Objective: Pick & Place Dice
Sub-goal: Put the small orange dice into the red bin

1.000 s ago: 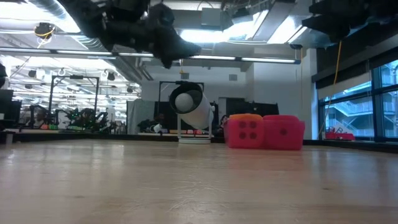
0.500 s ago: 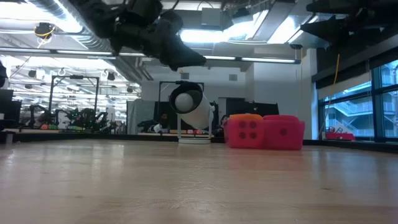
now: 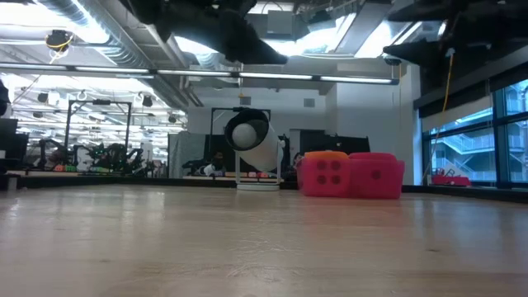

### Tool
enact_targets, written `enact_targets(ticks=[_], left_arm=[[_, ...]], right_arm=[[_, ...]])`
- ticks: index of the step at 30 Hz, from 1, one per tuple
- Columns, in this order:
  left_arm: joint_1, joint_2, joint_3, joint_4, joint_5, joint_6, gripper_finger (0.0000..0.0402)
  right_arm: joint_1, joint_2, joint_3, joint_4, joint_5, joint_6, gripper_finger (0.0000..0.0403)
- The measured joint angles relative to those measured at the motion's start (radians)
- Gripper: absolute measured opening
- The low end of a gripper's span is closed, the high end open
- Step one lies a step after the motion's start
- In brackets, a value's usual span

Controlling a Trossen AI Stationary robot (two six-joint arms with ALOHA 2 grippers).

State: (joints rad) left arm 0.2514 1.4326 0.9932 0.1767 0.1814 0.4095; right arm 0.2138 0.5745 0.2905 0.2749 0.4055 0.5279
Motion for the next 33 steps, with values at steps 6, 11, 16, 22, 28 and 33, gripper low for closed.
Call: enact_targets(ticks=[6, 11, 16, 22, 28, 33], left_arm=[[-0.131, 0.000, 0.000, 0.006, -0.213, 0.088, 0.0027], [-0.229, 0.000, 0.000, 0.008, -0.339, 0.121, 0.0027], [-0.305, 0.000, 0.000, 0.014, -0.476, 0.156, 0.0027], [-0.359, 0.000, 0.000, 0.015, -0.597, 0.182, 0.0027], [-0.370, 0.000, 0.000, 0.014, -0.631, 0.182, 0.0027], [-0.370, 0.000, 0.000, 0.007, -0.638, 0.192, 0.0027]], right_arm=[[-0.124, 0.163, 0.000, 0.148, -0.211, 0.063, 0.0249], [-0.206, 0.327, 0.000, 0.335, -0.396, 0.117, 0.0249], [-0.249, 0.495, 0.002, 0.542, -0.530, 0.169, 0.0249], [-0.269, 0.683, 0.090, 0.569, -0.604, 0.196, 0.0249], [-0.269, 0.819, 0.251, 0.571, -0.680, 0.130, 0.0249], [-0.275, 0.905, 0.337, 0.570, -0.736, 0.111, 0.0249]])
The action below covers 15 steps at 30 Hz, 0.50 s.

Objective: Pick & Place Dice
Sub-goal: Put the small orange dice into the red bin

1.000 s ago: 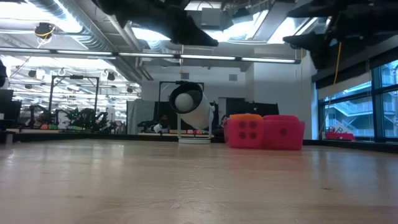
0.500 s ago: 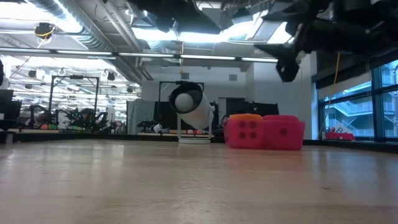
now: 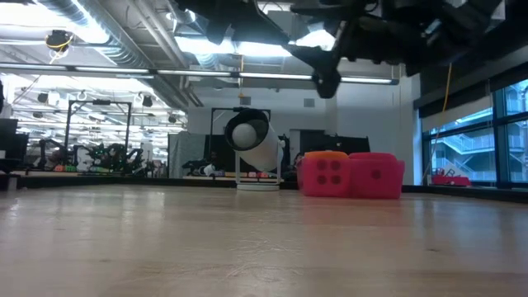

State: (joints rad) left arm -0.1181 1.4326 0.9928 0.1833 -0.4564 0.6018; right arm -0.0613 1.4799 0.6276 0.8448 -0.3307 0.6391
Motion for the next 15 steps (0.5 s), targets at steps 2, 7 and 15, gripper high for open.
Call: enact_targets(ticks=[2, 7, 15], left_arm=[[0.000, 0.000, 0.000, -0.002, -0.003, 0.004, 0.0027], [0.000, 0.000, 0.000, -0.018, -0.044, 0.005, 0.0027], [0.000, -0.003, 0.002, -0.028, -0.060, 0.009, 0.0027]], right_arm=[[-0.004, 0.024, 0.019, 0.001, -0.018, -0.004, 0.0249], [-0.010, 0.051, 0.035, 0.004, -0.025, -0.029, 0.0249], [-0.020, 0.052, 0.035, 0.050, -0.025, -0.045, 0.0244]])
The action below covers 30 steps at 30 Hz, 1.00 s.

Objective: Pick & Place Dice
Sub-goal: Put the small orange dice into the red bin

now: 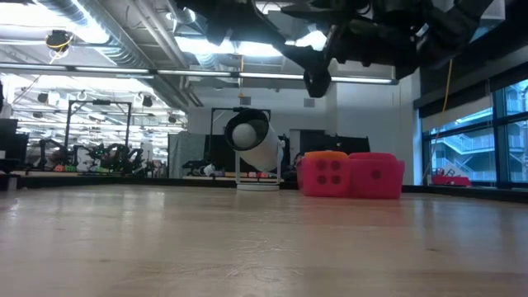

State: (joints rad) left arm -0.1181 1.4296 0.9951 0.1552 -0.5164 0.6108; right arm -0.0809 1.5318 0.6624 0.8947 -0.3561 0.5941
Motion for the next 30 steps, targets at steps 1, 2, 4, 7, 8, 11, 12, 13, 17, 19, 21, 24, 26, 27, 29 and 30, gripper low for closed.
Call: enact_targets(ticks=[1, 2, 4, 7, 8, 11, 12, 13, 17, 19, 21, 24, 26, 27, 29, 30], left_arm=[[0.000, 0.001, 0.000, -0.002, 0.001, 0.004, 0.0027], [0.000, 0.001, 0.000, -0.004, 0.001, 0.009, 0.0027], [0.000, 0.001, -0.001, -0.007, 0.000, 0.015, 0.0027], [0.000, 0.001, -0.001, -0.005, 0.000, 0.017, 0.0027], [0.000, 0.001, -0.001, -0.005, 0.000, 0.019, 0.0027], [0.000, 0.001, -0.001, -0.003, -0.005, 0.025, 0.0027], [0.000, 0.001, -0.001, -0.003, -0.005, 0.025, 0.0027], [0.000, 0.001, -0.001, -0.003, -0.005, 0.025, 0.0027], [0.000, 0.001, -0.001, -0.002, -0.005, 0.025, 0.0027], [0.000, 0.002, -0.001, -0.003, -0.005, 0.025, 0.0027], [0.000, 0.002, -0.001, -0.003, -0.004, 0.025, 0.0027], [0.000, 0.002, -0.001, -0.004, 0.008, 0.025, 0.0027], [0.000, 0.002, -0.001, -0.005, 0.011, 0.026, 0.0027], [0.000, 0.002, -0.001, -0.005, 0.012, 0.029, 0.0027], [-0.003, 0.002, -0.001, -0.006, 0.013, 0.030, 0.0027], [-0.005, 0.002, -0.001, -0.006, 0.013, 0.031, 0.0027]], right_arm=[[-0.003, 0.000, 0.000, 0.002, 0.000, 0.000, 0.0242], [-0.006, 0.000, 0.000, 0.006, 0.000, 0.000, 0.0239], [-0.013, 0.000, 0.000, 0.018, 0.001, 0.000, 0.0232], [-0.017, 0.000, 0.000, 0.024, 0.000, 0.004, 0.0222], [-0.017, 0.000, 0.000, 0.025, 0.000, 0.004, 0.0219], [-0.017, 0.000, 0.000, 0.024, 0.000, 0.003, 0.0210], [-0.017, 0.000, 0.000, 0.024, 0.000, 0.003, 0.0207], [-0.017, 0.000, 0.000, 0.024, 0.000, 0.002, 0.0204], [-0.017, 0.000, 0.000, 0.024, 0.000, 0.000, 0.0188], [-0.017, 0.000, 0.000, 0.024, 0.000, 0.000, 0.0177], [-0.017, 0.000, 0.000, 0.024, 0.000, -0.001, 0.0166], [-0.017, 0.000, 0.000, 0.023, 0.000, -0.004, 0.0149], [-0.017, 0.000, 0.000, 0.024, 0.000, -0.004, 0.0137], [-0.017, 0.000, 0.000, 0.023, 0.000, -0.007, 0.0132], [-0.017, 0.000, 0.000, 0.024, 0.000, -0.008, 0.0121], [-0.017, 0.000, 0.000, 0.024, 0.000, -0.008, 0.0117]])
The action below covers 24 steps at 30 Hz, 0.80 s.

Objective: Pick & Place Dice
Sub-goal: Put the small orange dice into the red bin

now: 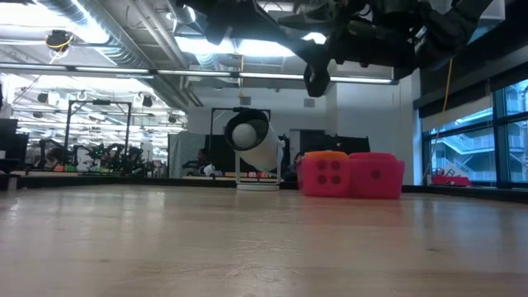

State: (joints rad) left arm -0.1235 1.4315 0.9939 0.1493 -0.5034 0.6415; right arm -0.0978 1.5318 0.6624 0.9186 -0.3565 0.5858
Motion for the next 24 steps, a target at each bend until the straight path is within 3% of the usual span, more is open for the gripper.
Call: enact_targets(ticks=[15, 24], left_arm=[[-0.020, 0.000, -0.001, -0.003, -0.002, 0.027, 0.0029], [-0.047, 0.001, -0.001, 0.007, -0.001, 0.030, 0.0075]], right_arm=[[0.000, 0.000, 0.000, 0.001, -0.004, -0.014, 0.0055], [0.001, 0.000, 0.000, 0.009, -0.009, -0.025, 0.0052]])
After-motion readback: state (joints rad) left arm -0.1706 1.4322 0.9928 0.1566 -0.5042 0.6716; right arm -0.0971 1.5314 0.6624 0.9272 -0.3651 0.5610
